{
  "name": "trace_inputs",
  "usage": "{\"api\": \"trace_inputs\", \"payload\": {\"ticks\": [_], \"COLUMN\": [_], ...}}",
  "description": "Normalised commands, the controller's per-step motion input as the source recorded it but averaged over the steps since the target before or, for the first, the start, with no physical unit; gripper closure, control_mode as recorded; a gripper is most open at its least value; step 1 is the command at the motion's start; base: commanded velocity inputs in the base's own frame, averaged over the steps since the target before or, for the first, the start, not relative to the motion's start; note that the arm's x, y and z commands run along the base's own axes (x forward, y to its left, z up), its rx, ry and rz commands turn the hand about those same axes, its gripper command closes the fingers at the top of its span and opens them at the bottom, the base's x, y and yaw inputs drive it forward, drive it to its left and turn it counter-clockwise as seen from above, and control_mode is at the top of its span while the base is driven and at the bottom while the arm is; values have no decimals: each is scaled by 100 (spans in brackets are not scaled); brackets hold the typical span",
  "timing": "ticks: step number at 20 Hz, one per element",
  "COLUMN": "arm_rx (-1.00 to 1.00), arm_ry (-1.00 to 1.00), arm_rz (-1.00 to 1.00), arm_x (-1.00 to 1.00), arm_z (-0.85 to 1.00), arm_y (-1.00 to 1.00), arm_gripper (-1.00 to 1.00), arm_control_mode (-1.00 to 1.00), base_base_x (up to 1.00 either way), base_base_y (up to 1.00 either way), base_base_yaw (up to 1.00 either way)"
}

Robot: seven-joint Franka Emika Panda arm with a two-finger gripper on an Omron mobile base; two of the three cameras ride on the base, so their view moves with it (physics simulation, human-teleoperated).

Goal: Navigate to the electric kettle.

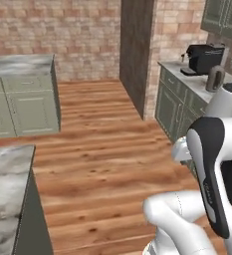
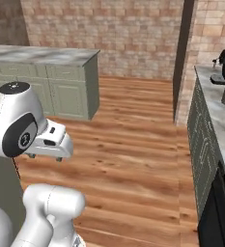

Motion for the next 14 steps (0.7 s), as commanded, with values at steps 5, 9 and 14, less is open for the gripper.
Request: {"api": "trace_inputs", "payload": {"ticks": [5, 9, 14], "arm_rx": [0, 0, 0], "arm_ry": [0, 0, 0], "arm_rz": [0, 0, 0], "arm_x": [0, 0, 0], "arm_z": [0, 0, 0], "arm_y": [0, 0, 0], "arm_gripper": [-100, -100, -100], "arm_control_mode": [100, 100, 100], "base_base_x": [100, 100, 100], "base_base_y": [-6, -6, 0], "base_base_yaw": [-18, -19, -17]}}
